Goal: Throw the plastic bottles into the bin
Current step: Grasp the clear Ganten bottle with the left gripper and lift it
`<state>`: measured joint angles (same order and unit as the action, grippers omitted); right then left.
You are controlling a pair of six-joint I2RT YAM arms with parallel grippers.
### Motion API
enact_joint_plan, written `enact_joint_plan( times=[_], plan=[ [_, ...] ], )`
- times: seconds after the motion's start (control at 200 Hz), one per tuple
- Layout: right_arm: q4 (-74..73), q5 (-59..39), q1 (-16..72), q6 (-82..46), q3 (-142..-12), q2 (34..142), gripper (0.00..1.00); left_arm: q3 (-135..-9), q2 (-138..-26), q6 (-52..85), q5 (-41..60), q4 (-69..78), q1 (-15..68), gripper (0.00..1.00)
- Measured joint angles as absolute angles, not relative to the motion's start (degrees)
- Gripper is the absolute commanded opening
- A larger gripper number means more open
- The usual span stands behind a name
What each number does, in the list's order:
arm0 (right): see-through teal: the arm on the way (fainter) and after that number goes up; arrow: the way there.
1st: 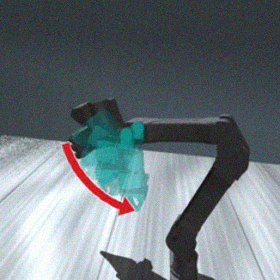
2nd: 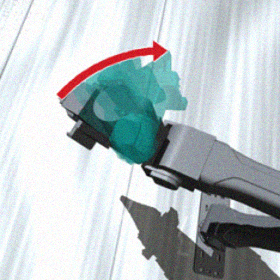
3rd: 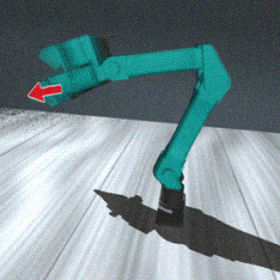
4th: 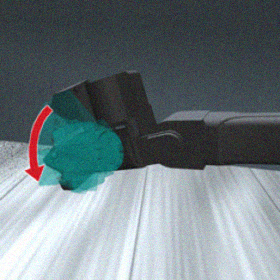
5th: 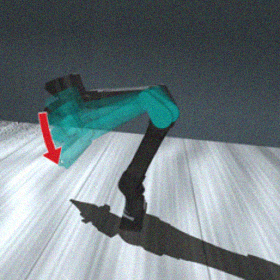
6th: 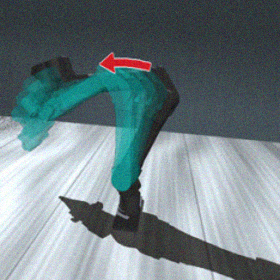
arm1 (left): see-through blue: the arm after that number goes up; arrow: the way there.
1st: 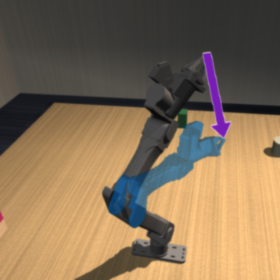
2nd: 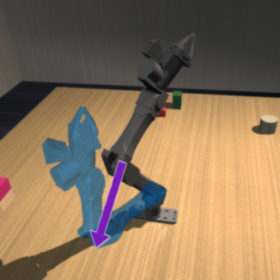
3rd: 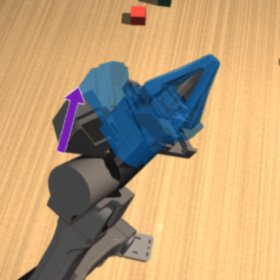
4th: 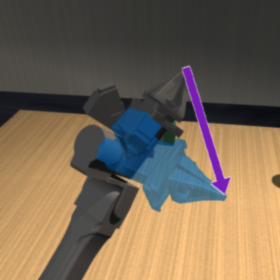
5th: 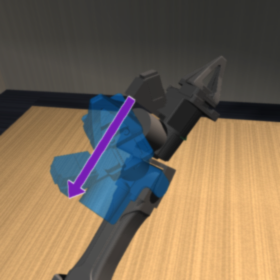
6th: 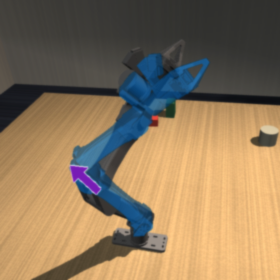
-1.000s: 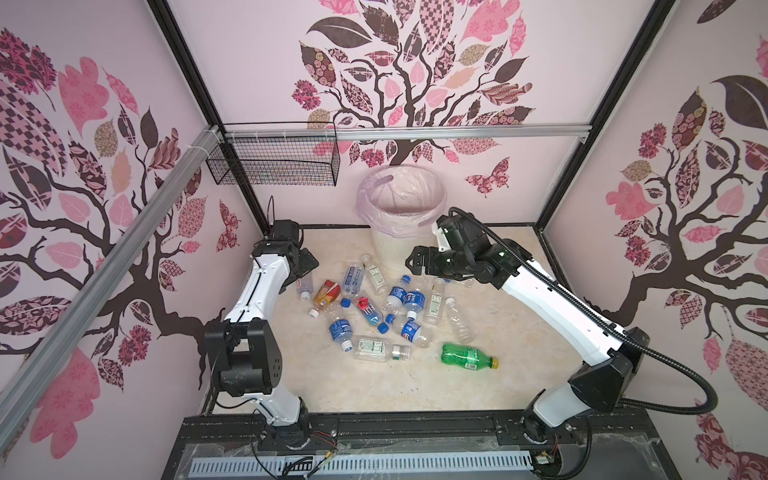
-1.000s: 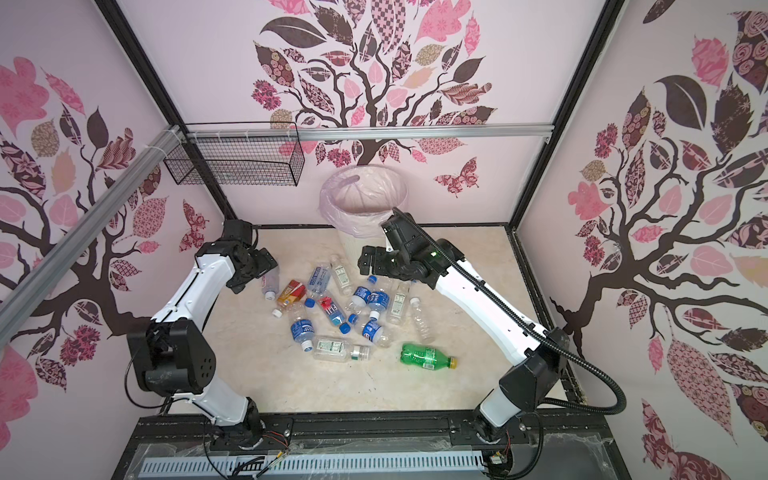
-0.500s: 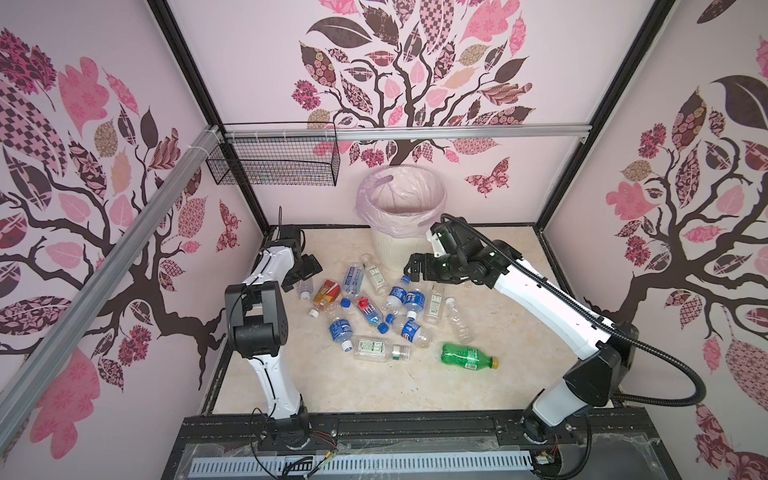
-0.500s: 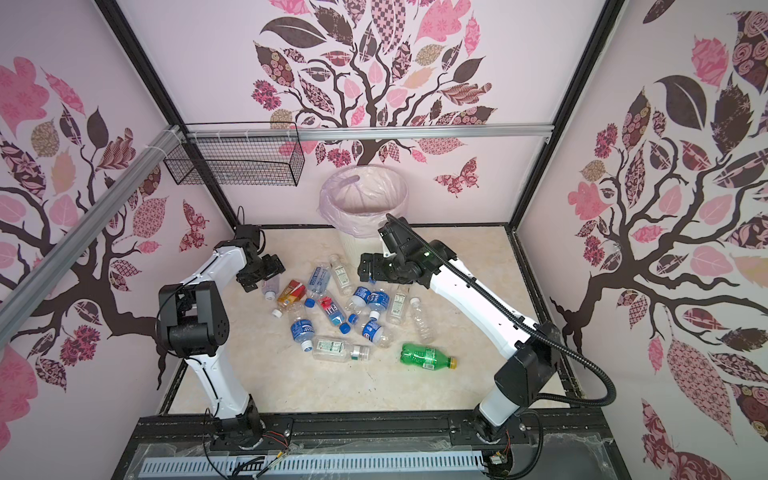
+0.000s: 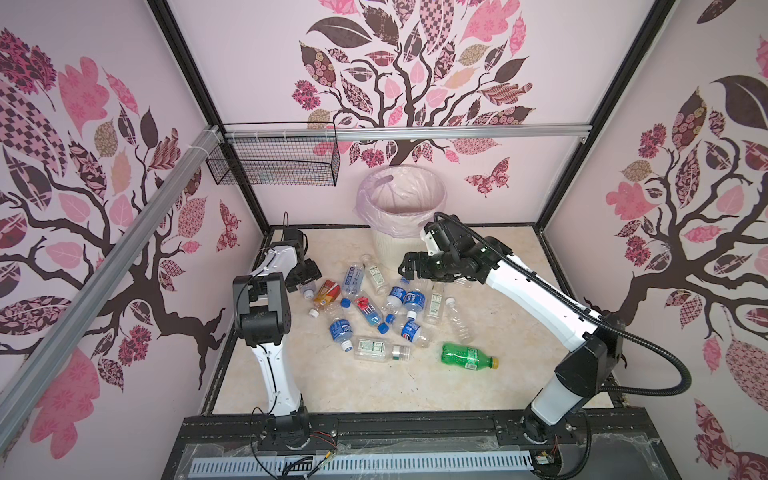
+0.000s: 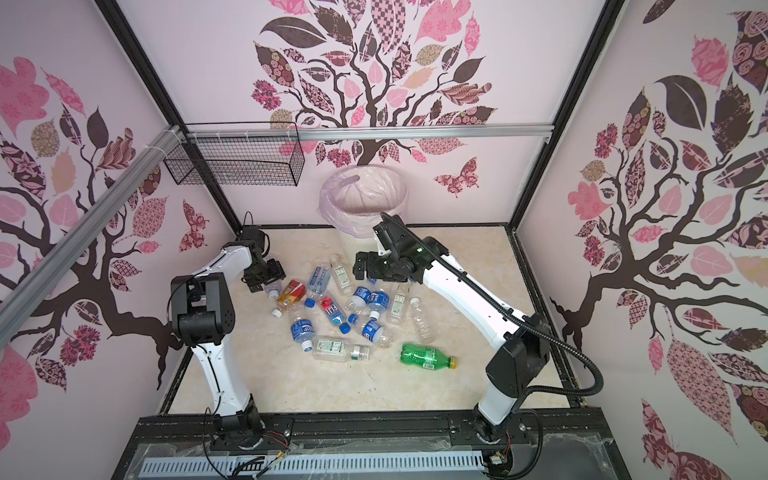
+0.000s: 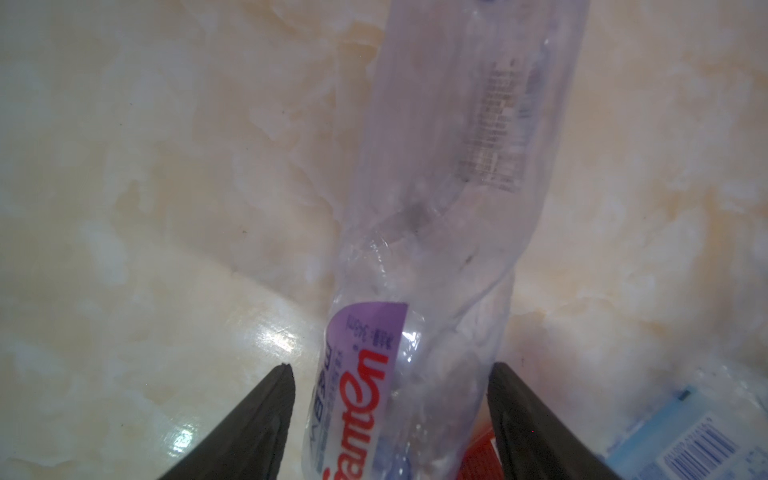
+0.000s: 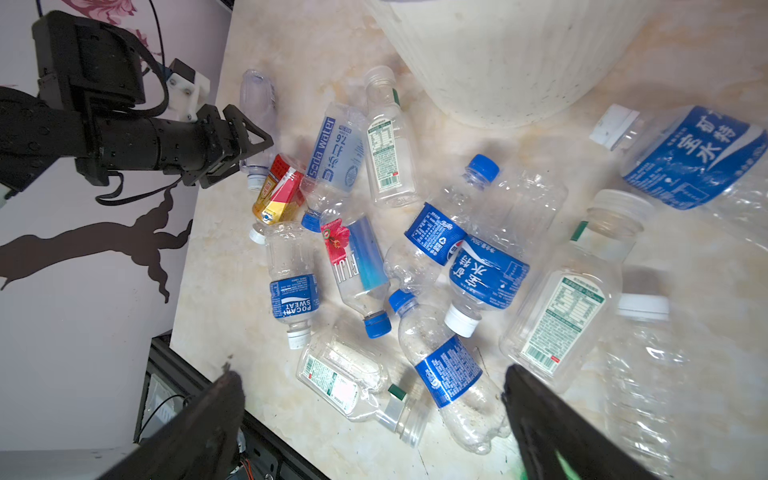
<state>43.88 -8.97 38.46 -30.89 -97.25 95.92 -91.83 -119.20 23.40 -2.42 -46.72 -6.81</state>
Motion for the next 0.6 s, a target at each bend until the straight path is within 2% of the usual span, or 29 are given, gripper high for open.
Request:
enact_joint_plan(
  times=[0.16, 0.6],
  plan=[
    [41.21, -11.05, 38.46, -30.61, -97.25, 96.07, 1.0, -91.83, -119.9, 22.83, -2.28, -46.46, -7.51, 0.57],
    [39.11, -12.43, 38.46, -31.11, -100.68, 96.9, 1.0, -91.77, -120.07, 21.96, 0.3, -45.41, -7.92, 0.5]
  ],
)
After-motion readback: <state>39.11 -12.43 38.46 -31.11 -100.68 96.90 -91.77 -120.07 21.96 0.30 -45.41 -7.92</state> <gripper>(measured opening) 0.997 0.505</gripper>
